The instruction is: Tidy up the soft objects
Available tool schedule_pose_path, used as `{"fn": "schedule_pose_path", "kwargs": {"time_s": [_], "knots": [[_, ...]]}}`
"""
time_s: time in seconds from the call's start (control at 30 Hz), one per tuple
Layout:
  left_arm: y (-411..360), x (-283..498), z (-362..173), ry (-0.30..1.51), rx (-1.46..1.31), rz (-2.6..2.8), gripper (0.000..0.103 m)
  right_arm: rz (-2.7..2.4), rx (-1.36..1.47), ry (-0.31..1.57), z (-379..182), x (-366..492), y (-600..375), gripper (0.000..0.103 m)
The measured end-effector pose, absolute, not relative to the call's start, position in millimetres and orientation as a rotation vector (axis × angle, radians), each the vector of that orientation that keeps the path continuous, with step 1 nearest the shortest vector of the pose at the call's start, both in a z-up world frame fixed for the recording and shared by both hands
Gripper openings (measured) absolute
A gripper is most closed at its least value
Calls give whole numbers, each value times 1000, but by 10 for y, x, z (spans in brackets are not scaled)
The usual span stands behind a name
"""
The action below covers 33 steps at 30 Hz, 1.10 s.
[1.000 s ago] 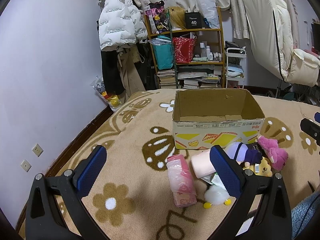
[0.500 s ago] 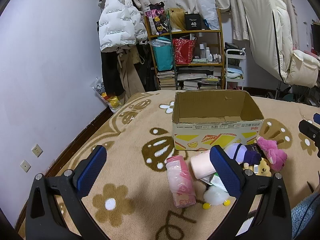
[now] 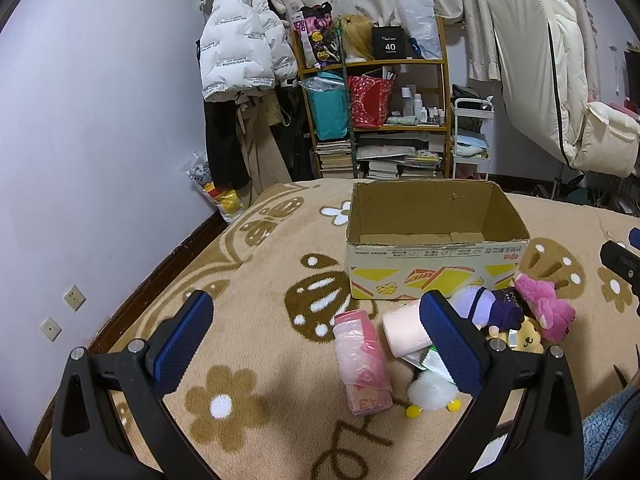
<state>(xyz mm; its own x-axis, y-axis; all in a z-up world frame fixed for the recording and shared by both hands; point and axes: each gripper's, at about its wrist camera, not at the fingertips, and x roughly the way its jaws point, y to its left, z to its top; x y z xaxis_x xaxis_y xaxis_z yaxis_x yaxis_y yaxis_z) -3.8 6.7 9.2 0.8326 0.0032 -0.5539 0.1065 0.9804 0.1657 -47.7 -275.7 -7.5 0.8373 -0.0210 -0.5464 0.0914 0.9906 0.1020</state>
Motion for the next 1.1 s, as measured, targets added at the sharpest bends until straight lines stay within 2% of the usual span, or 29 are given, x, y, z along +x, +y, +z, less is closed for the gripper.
{"fn": "schedule_pose_path", "kwargs": {"time_s": [1.1], "knots": [[87, -19, 57, 594, 196, -52, 102, -61, 122, 569, -42, -471, -2746, 103]]}}
